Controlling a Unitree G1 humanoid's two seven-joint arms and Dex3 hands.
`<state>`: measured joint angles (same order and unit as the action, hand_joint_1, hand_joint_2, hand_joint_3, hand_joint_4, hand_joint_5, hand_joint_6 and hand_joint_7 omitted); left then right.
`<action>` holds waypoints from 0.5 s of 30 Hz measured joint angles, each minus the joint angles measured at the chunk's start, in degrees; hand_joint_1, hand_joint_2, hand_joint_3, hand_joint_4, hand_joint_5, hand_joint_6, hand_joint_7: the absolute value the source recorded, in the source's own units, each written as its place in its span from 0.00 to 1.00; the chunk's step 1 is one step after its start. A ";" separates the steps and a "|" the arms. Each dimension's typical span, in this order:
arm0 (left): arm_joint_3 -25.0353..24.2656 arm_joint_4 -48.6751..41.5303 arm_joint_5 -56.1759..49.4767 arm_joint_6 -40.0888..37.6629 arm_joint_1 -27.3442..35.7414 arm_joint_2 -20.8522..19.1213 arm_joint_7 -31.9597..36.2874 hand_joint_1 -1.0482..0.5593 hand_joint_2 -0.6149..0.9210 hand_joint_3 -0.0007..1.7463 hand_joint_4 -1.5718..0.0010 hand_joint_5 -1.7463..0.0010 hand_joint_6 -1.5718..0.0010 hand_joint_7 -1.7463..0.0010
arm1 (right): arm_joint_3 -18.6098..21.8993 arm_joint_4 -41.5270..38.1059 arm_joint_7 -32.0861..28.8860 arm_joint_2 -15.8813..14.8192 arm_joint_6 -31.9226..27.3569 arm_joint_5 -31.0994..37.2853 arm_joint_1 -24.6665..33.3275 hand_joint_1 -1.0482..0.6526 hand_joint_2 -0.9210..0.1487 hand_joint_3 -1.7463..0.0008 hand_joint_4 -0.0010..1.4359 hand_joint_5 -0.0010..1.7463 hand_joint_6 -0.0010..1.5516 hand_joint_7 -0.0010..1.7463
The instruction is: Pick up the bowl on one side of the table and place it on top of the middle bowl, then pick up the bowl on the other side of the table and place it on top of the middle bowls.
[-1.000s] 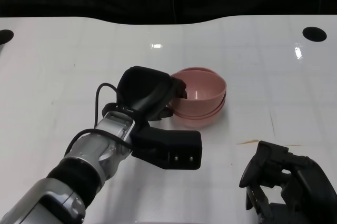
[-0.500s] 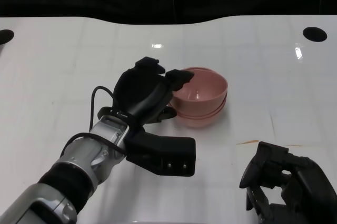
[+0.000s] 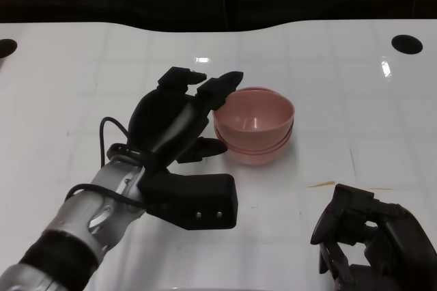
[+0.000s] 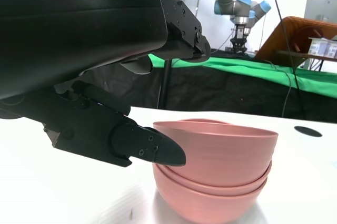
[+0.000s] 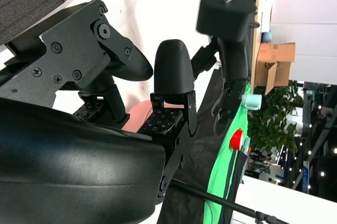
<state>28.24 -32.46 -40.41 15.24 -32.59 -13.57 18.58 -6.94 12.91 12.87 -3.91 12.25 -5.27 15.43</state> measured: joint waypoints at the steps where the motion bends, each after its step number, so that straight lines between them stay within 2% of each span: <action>1: -0.51 1.50 0.65 0.18 0.77 -0.55 -1.29 0.31 1.00 0.10 1.00 0.71 0.88 0.99 | 0.08 0.00 0.01 0.00 -0.02 -0.05 0.01 0.55 0.39 0.28 0.55 0.97 0.49 0.79; 9: -1.95 4.99 0.86 -0.09 2.80 -1.31 -4.48 0.31 1.00 0.10 1.00 0.72 0.89 0.99 | 0.10 0.00 0.10 -0.01 -0.02 -0.23 0.00 0.55 0.39 0.28 0.55 0.97 0.49 0.79; 12: -5.67 14.66 6.18 0.09 7.94 -3.93 -10.56 0.28 1.00 0.11 1.00 0.77 0.89 0.99 | 0.13 0.03 0.36 0.00 -0.02 -0.69 0.07 0.55 0.38 0.28 0.55 0.96 0.48 0.78; 15: -10.43 25.00 11.12 1.80 14.43 -8.68 -15.78 0.29 1.00 0.11 1.00 0.77 0.89 0.99 | 0.37 0.02 0.48 -0.04 -0.03 -1.17 0.25 0.55 0.37 0.29 0.56 0.96 0.49 0.78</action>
<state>17.81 -7.46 -29.29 17.04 -18.15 -22.25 2.81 -6.56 12.92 13.35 -3.96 12.22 -6.44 15.68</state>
